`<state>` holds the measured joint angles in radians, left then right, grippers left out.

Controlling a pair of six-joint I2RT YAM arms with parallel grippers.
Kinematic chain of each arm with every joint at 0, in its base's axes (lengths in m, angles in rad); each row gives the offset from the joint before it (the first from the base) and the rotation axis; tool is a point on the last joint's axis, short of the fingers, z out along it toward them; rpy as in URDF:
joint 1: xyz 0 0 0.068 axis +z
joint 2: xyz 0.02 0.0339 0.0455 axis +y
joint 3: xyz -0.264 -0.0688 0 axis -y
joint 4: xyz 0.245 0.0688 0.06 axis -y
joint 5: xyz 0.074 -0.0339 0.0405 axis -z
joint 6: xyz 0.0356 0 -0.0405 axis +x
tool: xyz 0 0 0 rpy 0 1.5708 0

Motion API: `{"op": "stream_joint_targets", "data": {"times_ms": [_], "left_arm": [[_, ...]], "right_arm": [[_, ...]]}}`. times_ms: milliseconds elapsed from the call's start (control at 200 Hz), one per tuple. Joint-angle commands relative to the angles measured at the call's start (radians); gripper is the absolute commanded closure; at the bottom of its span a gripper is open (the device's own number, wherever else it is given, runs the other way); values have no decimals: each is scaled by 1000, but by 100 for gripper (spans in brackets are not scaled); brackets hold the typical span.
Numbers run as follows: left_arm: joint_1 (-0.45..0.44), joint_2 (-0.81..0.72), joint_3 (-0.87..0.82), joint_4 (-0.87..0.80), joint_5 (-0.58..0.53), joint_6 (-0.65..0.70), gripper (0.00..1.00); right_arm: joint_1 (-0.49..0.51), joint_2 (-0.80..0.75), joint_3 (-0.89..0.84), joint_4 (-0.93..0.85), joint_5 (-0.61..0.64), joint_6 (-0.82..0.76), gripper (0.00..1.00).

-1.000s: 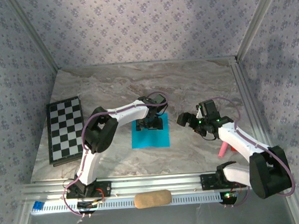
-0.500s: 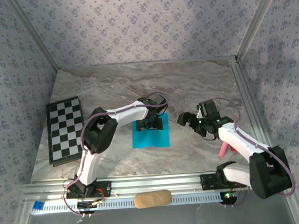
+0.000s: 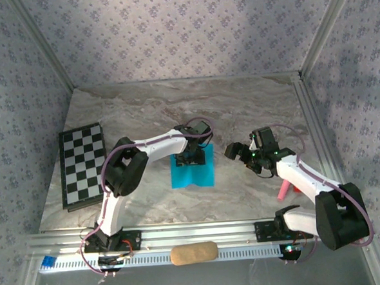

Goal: Fold a paper plane with a square sheet of paper (pick it up from the middle)
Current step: First fold the square sheet of paper in half at the center of the table.

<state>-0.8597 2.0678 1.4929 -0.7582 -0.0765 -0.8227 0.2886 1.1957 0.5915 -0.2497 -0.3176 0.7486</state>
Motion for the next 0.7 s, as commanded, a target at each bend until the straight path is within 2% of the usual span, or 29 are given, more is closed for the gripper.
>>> {"op": "stream_joint_targets", "data": {"times_ms": [0,550,695], "left_arm": [[-10,22,-37,56,53,-3,36],[-13,-79,-108,171,63,17,56],[-12,-102,-123,193,68,15,57]], "right_arm": [[3,-6,13,-2,9,21,1],[6,-41,30,-22,92,69,1],[7,-39,31,-25,97,76,1]]}}
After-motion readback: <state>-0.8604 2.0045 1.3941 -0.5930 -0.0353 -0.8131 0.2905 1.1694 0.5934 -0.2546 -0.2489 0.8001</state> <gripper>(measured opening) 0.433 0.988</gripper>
